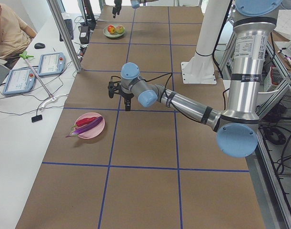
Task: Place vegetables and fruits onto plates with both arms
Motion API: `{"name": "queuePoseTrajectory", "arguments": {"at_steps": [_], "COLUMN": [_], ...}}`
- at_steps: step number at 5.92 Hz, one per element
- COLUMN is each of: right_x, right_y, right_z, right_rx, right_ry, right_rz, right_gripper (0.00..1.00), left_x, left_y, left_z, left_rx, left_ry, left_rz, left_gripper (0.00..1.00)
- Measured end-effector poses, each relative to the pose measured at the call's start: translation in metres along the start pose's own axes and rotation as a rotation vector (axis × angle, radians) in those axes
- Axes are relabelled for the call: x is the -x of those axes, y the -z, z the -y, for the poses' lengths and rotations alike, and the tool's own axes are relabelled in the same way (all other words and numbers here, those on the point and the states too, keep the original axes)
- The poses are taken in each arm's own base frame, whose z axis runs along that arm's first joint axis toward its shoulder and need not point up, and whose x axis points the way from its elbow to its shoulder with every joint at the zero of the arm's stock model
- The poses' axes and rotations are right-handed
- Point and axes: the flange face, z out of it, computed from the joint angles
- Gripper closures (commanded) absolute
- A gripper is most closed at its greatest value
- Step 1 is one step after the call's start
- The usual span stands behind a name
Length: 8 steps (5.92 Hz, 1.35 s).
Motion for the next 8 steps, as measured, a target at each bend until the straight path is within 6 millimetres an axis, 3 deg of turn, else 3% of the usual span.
{"name": "queuePoseTrajectory", "arguments": {"at_steps": [2, 4, 5, 6, 8], "right_x": [-0.057, -0.120, -0.149, -0.165, -0.169], "right_y": [0.025, 0.054, 0.063, 0.067, 0.063], "right_z": [-0.046, -0.080, -0.106, -0.126, -0.142], "right_rx": [0.066, 0.140, 0.176, 0.204, 0.244], "right_ry": [0.164, 0.302, 0.319, 0.315, 0.318], "right_rz": [-0.018, -0.040, -0.037, -0.008, 0.033], "right_gripper": [0.00, 0.00, 0.00, 0.00, 0.00], "left_x": [0.074, 0.128, 0.147, 0.157, 0.169], "left_y": [0.013, 0.020, 0.024, 0.027, 0.036], "left_z": [-0.017, -0.035, -0.039, -0.040, -0.041], "left_rx": [0.043, 0.099, 0.136, 0.161, 0.184], "left_ry": [-0.153, -0.202, -0.175, -0.147, -0.083], "left_rz": [0.091, 0.142, 0.166, 0.174, 0.159], "left_gripper": [0.00, 0.00, 0.00, 0.00, 0.00]}}
